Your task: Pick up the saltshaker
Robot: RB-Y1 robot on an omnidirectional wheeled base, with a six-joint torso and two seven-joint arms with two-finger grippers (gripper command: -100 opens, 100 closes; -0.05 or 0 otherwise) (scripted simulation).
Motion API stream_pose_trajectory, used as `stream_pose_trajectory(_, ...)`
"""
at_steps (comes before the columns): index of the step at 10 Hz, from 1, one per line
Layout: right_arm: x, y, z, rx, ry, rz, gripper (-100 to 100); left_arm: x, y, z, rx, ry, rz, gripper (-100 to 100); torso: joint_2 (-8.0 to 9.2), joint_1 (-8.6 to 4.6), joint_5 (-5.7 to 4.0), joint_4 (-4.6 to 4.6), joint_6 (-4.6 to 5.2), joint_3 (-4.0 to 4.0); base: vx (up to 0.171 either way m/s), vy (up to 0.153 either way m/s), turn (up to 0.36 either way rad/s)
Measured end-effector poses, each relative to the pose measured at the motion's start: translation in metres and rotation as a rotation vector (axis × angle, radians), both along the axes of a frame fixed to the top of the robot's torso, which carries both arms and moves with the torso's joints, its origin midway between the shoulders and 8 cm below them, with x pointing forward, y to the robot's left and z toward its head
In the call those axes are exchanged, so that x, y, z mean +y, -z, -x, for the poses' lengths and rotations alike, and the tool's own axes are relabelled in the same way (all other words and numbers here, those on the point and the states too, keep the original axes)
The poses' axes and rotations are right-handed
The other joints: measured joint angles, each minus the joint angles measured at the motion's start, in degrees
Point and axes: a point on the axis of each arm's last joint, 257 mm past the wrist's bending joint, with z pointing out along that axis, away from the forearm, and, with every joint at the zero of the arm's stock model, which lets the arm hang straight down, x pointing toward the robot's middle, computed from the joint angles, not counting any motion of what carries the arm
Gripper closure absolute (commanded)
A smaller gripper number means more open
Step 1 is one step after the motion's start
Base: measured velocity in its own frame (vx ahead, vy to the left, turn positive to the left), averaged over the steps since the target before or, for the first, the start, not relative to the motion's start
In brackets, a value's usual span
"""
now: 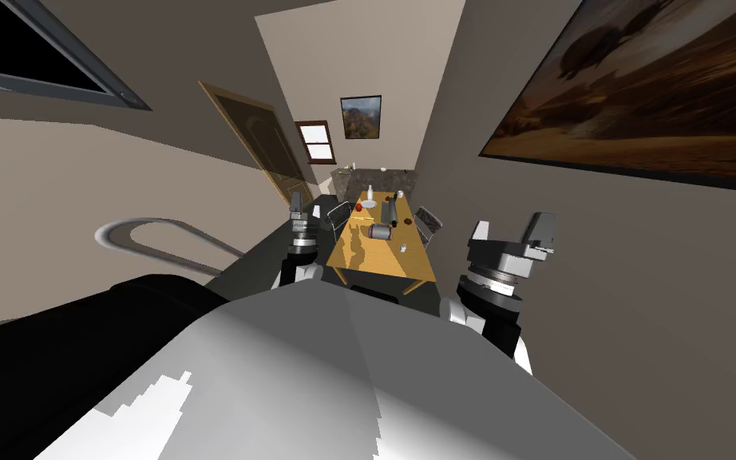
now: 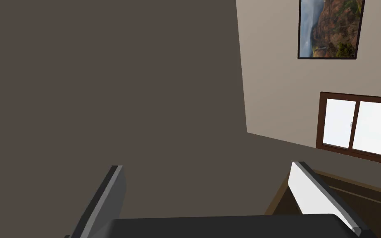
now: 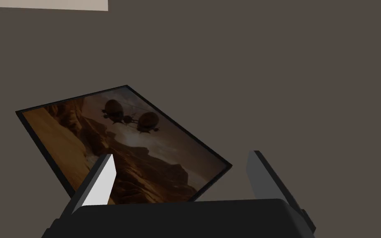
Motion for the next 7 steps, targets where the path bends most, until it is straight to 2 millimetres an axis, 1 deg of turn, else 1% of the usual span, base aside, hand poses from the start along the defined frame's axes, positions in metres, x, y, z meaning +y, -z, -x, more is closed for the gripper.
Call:
stream_pose_trajectory(4, 0.013, 0.021, -0.014, 0.051, -0.030, 0.085, -100, 0.000, 0.000, 0.000, 0.000, 0.000, 0.000, 0, 0.36, -0.12, -0.03, 0.08, -0.01, 0.21, -0.093, -0.025, 0.107)
stream_pose_trajectory(5, 0.017, 0.032, -0.021, 0.074, -0.040, 0.111, -100, 0.000, 0.000, 0.000, 0.000, 0.000, 0.000, 0, 0.36, -0.10, -0.03, 0.08, -0.02, 0.21, -0.109, -0.024, 0.133)
stream_pose_trajectory(7, 0.024, 0.054, -0.028, 0.126, -0.063, 0.169, -100, 0.000, 0.000, 0.000, 0.000, 0.000, 0.000, 0, 0.42, -0.23, -0.05, 0.10, -0.01, 0.24, -0.093, -0.050, 0.105)
